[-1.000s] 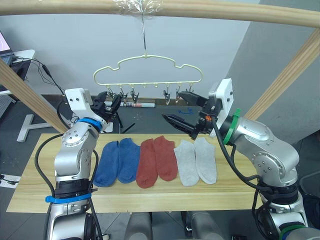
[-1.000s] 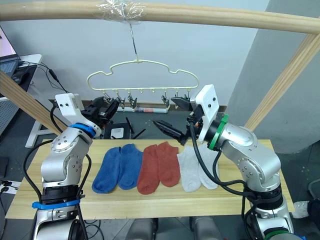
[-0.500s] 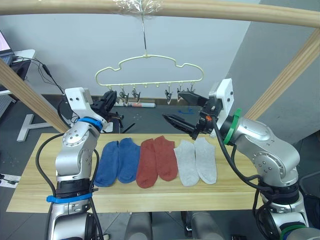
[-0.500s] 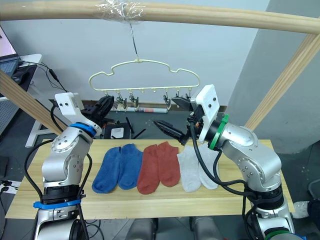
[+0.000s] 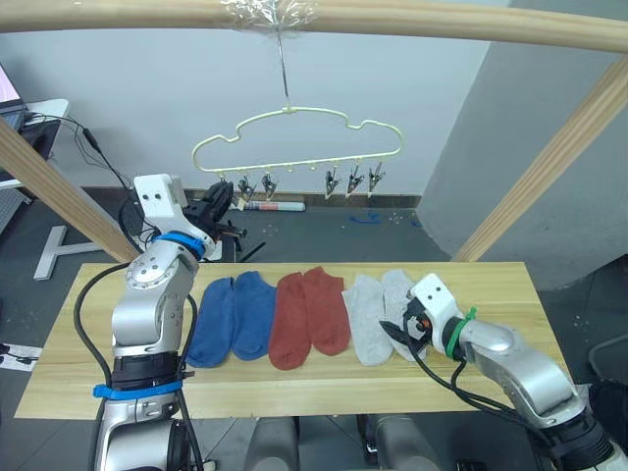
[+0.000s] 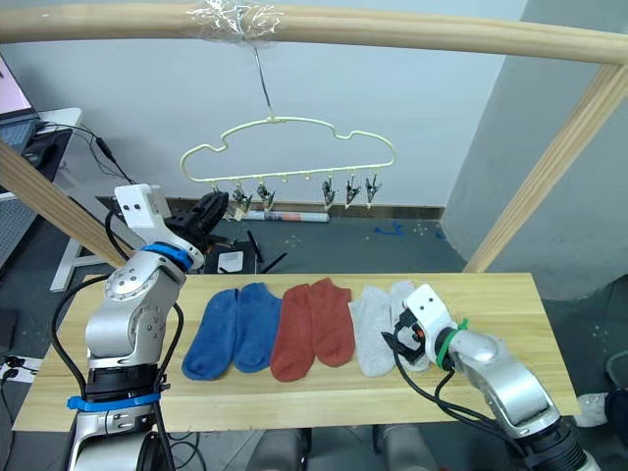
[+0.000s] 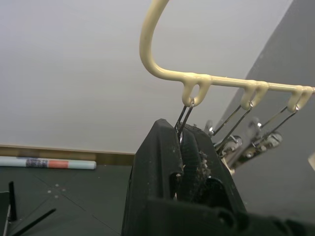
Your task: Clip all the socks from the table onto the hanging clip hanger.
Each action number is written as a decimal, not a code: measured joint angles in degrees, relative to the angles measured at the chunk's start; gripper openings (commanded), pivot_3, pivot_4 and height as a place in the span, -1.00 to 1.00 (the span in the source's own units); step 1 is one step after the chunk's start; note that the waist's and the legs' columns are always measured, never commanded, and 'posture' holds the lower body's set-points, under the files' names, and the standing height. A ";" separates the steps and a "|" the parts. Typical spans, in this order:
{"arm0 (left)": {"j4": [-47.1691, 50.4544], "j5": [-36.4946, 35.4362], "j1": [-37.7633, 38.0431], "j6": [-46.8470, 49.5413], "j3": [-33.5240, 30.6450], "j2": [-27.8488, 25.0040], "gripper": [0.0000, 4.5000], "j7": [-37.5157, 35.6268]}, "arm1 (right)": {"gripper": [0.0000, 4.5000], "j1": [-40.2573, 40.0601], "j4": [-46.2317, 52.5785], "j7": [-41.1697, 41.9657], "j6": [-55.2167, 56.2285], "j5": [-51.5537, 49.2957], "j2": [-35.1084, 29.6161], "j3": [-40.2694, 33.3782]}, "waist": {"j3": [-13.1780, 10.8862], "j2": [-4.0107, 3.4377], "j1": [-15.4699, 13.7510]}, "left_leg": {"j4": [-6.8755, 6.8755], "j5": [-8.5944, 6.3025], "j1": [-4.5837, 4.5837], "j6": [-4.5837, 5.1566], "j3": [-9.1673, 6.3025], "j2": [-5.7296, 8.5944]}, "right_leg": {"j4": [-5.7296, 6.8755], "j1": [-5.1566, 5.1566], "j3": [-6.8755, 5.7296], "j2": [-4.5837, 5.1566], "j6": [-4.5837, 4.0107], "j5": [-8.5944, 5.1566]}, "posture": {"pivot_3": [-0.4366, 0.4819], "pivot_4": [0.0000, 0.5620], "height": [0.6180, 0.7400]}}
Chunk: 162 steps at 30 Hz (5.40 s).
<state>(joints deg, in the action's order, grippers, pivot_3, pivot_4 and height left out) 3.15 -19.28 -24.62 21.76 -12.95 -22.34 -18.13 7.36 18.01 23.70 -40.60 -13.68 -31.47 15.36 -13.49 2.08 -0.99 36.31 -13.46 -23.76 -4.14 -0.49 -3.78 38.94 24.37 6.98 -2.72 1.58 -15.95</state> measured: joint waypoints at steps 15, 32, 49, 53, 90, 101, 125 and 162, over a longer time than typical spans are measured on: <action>0.91 -0.12 0.54 0.46 0.43 0.04 -1.00 -0.55 | 1.00 6.39 -22.88 -3.34 7.09 8.12 8.87 -2.99 | -0.01 -0.02 -0.37 | 0.03 0.08 -0.04 -0.03 -0.33 0.06 | 0.02 -0.14 -0.26 0.01 -0.01 0.00 | 0.33 -0.17 1.00; 2.76 -1.26 1.96 2.24 0.79 -0.21 -1.00 -1.79 | -0.98 1.90 -21.56 2.19 15.52 14.75 3.72 0.37 | 0.01 -0.02 -0.45 | 0.16 0.09 -0.01 -0.03 -0.47 0.08 | 0.03 -0.30 -0.40 0.04 0.00 0.00 | 0.39 -0.15 1.00; -4.47 -46.78 -7.03 51.54 -21.08 -1.00 -1.00 6.62 | -0.98 19.69 -3.09 13.02 12.44 13.60 16.02 10.31 | -0.02 -0.07 -0.17 | 0.38 0.20 -0.10 -0.23 -1.33 0.02 | 0.17 -0.49 -1.25 0.02 -0.01 0.01 | 0.46 -0.17 1.00; -3.79 -51.67 -6.92 52.93 -22.43 -0.34 -1.00 10.45 | -0.98 23.40 -10.16 11.48 12.27 14.86 18.73 10.52 | -0.03 -0.07 -0.99 | 0.38 0.20 -0.13 -0.25 -1.31 0.20 | 0.11 -0.55 -1.30 0.31 -0.22 0.12 | 0.46 -0.17 1.00; -0.79 -56.37 0.50 42.98 -14.78 -4.92 0.61 11.84 | -1.00 25.11 -6.34 11.01 7.54 14.71 21.83 10.76 | -0.04 -0.08 -1.86 | 0.20 0.25 -0.28 -0.33 -1.37 0.17 | 0.06 -0.35 -1.42 0.33 -0.13 -0.04 | 0.47 -0.18 1.00; 12.13 -43.30 8.62 34.87 -8.94 -12.54 0.87 2.01 | 0.00 22.92 -6.59 11.26 2.36 9.61 25.20 9.27 | -0.05 -0.08 -2.62 | -0.24 0.34 -0.27 -0.50 -1.37 0.21 | 0.02 -0.24 -1.48 0.35 -0.65 -0.05 | 0.49 -0.19 1.00; 10.60 -4.12 8.43 -0.30 13.64 -3.32 0.11 -7.87 | 1.00 11.09 14.12 10.71 -6.06 -0.63 10.04 -5.26 | -0.05 -0.10 -2.87 | -0.22 0.38 -0.24 -0.51 -1.29 0.18 | 0.04 -0.26 -1.40 0.24 -0.46 -0.23 | 0.29 -0.26 1.00; 4.01 4.04 7.62 -2.13 11.15 2.46 0.11 -7.81 | 1.00 12.17 14.07 5.18 -6.40 -3.38 8.71 -7.34 | -0.04 -0.10 -0.77 | -0.05 0.40 -0.22 -0.48 -1.42 0.20 | 0.20 -0.36 -1.50 0.23 -0.69 -0.05 | 0.28 -0.23 1.00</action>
<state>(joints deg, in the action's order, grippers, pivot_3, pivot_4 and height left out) 7.16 -15.25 -16.99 19.63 -1.80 -19.89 -25.94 19.52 32.08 28.88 -47.00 -17.07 -22.76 8.02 -13.52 1.99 -1.76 36.26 -13.06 -23.99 -4.62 -1.92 -3.58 39.14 24.01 5.49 -2.49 0.89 -16.00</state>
